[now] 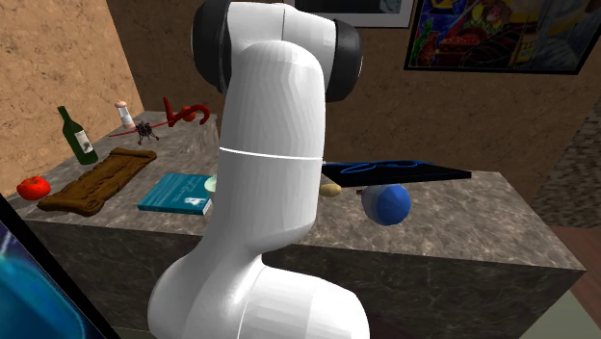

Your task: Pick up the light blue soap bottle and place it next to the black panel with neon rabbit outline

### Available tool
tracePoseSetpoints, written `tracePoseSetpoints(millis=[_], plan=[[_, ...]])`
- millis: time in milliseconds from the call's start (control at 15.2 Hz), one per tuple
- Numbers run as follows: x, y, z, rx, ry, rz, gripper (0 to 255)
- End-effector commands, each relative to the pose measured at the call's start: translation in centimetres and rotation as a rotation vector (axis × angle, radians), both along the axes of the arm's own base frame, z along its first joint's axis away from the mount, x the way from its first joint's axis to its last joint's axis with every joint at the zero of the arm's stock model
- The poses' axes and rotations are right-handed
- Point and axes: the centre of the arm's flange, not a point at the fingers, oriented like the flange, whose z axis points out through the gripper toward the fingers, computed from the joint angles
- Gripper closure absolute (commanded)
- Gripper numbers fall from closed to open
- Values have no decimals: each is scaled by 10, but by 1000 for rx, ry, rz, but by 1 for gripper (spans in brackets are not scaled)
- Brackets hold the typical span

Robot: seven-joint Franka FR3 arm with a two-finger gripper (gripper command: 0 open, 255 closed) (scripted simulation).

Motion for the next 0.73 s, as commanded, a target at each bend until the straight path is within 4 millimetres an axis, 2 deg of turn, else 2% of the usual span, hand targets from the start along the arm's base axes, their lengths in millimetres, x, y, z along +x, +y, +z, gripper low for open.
tracePoseSetpoints(millis=[0, 264, 330, 660], plan=[[0, 0, -1, 0, 0, 0, 0], [0, 0, -1, 0, 0, 0, 0], [0, 0, -1, 0, 0, 0, 255], [0, 0, -1, 0, 0, 0, 255]])
